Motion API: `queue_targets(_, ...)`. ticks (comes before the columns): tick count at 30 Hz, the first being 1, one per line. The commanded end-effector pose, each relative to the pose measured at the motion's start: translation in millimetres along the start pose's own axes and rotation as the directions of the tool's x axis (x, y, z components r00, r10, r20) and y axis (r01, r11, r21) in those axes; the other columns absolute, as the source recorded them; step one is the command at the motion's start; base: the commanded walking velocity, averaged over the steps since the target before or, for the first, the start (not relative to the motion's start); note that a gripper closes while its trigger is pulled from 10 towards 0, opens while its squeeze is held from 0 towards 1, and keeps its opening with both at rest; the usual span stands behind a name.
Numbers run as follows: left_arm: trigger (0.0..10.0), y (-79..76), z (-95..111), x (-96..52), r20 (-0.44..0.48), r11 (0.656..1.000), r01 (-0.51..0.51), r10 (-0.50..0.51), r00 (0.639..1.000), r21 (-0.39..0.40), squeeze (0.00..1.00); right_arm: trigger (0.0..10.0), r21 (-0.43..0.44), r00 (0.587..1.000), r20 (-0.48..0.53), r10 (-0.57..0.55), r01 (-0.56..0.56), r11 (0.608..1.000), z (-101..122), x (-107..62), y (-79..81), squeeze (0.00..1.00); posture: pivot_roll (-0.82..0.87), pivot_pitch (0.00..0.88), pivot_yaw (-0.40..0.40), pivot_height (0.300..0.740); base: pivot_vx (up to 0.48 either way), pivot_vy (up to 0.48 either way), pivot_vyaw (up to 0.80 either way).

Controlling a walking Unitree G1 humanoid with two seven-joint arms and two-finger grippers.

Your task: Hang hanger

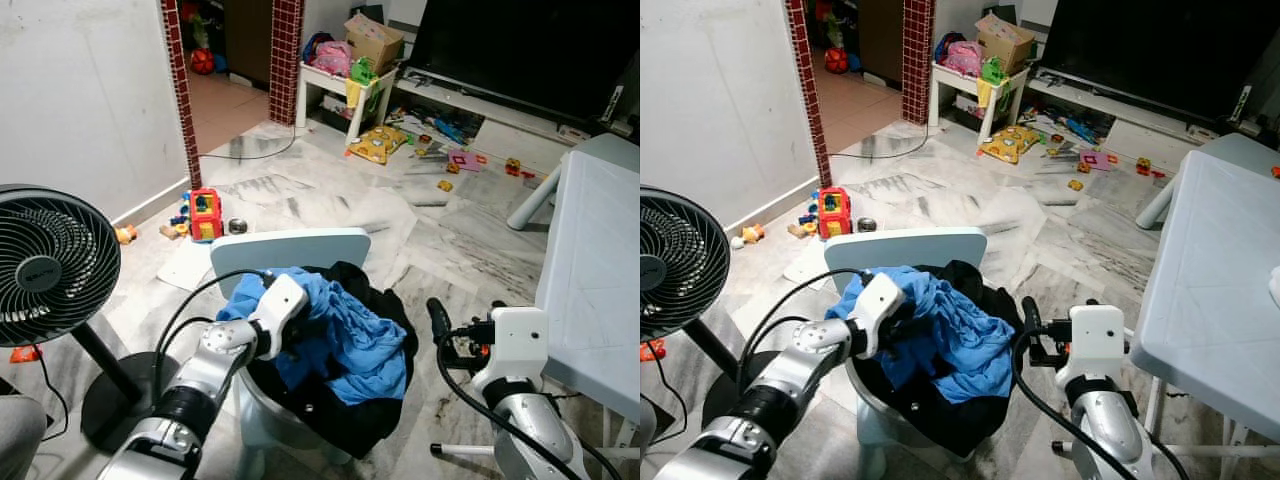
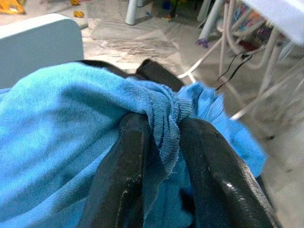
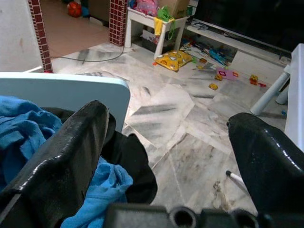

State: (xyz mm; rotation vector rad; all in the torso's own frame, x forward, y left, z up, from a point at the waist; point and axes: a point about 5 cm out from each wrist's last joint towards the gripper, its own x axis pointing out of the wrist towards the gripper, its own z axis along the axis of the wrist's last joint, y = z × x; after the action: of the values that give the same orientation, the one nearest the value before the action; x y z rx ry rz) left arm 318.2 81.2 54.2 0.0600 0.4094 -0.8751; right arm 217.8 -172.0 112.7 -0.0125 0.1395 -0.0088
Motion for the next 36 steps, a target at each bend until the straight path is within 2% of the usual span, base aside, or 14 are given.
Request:
queue_targets(1,0.0,0.5,9,3.3,0.012,0.999,0.015,-0.015,1.000,-0.032,0.00,10.0,-0.012,1.000,0.010,-0.020,0.020,1.000,3,0.7,-4.0,0.00,0.03,0.000,-0.119,0.740,0.000,0.000,0.00)
queue_targets(8,0.0,-5.9,15,11.6,0.003,0.982,0.047,-0.048,0.999,-0.184,0.00,10.0,-0.011,1.000,0.009,-0.022,0.022,1.000,2,0.9,-3.5,0.00,0.03,0.000,-0.118,0.740,0.000,0.000,0.00)
queue_targets(13,0.0,-8.4,20,17.9,0.015,0.986,0.015,-0.013,1.000,-0.168,0.00,10.0,-0.011,1.000,0.012,-0.015,0.015,1.000,2,2.2,-1.4,0.00,0.03,0.000,-0.119,0.740,0.000,0.000,0.00)
queue_targets(14,8.0,-9.9,20,19.0,-0.004,0.992,0.014,-0.015,1.000,-0.129,0.00,10.0,-0.011,1.000,0.012,-0.014,0.014,1.000,3,2.5,-1.3,0.00,0.03,0.000,-0.117,0.740,0.000,0.000,0.00)
queue_targets(15,10.0,-12.1,18,19.5,-0.034,0.998,0.022,-0.024,0.999,-0.062,0.00,10.0,-0.011,1.000,0.013,-0.015,0.015,1.000,3,2.8,-1.4,0.00,0.03,0.000,-0.116,0.740,0.000,0.000,0.00)
queue_targets(16,10.0,-12.8,17,19.3,-0.045,0.999,0.028,-0.030,0.999,-0.037,0.00,10.0,-0.011,1.000,0.013,-0.016,0.016,1.000,3,2.8,-1.5,0.00,0.03,0.000,-0.116,0.740,0.000,0.000,0.00)
queue_targets(17,10.0,-14.3,17,16.6,-0.052,0.995,0.060,-0.056,0.997,0.084,0.00,10.0,-0.011,1.000,0.013,-0.017,0.017,1.000,3,2.8,-1.7,0.00,0.03,0.000,-0.114,0.740,0.000,0.000,0.00)
queue_targets(18,10.0,-14.8,16,12.9,-0.061,0.983,0.087,-0.078,0.995,0.164,1.00,10.0,-0.010,1.000,0.014,-0.019,0.019,1.000,3,2.6,-1.9,0.00,0.04,0.000,-0.111,0.740,0.000,0.000,0.00)
queue_targets(19,10.0,-14.8,16,12.9,-0.061,0.983,0.087,-0.078,0.995,0.164,1.00,10.0,-0.010,1.000,0.014,-0.019,0.019,1.000,3,2.6,-1.9,0.00,0.04,0.000,-0.111,0.740,0.000,0.000,0.00)
queue_targets(21,10.0,-11.8,18,7.6,-0.052,0.958,0.083,-0.071,0.996,0.276,1.00,10.0,-0.009,1.000,0.014,-0.022,0.022,1.000,2,2.1,-2.0,0.00,0.04,0.000,-0.109,0.740,0.000,0.000,0.00)
queue_targets(24,10.0,-7.8,27,-6.2,0.015,0.866,0.070,-0.089,0.996,0.495,1.00,10.0,-0.003,1.000,0.010,-0.023,0.024,1.000,1,1.3,-0.5,0.00,0.05,0.000,-0.106,0.740,0.000,0.000,0.00)
queue_targets(27,10.0,-5.9,32,-12.2,0.053,0.853,0.056,-0.098,0.994,0.519,1.00,10.0,-0.001,1.000,0.009,-0.022,0.022,1.000,0,1.3,0.7,0.00,0.05,0.000,-0.107,0.740,0.000,0.000,0.00)
queue_targets(30,10.0,-1.1,42,-30.6,0.127,0.774,0.010,-0.117,0.985,0.633,1.00,10.0,0.003,1.000,0.008,-0.018,0.018,1.000,-1,1.9,1.8,0.00,0.07,0.000,-0.108,0.740,0.000,0.000,0.00)
queue_targets(36,10.0,16.8,30,-59.1,0.200,0.753,-0.109,-0.030,0.979,0.649,1.00,10.0,0.005,1.000,0.010,-0.018,0.017,1.000,-1,3.7,1.1,0.00,0.08,0.000,-0.109,0.740,0.000,0.000,0.00)
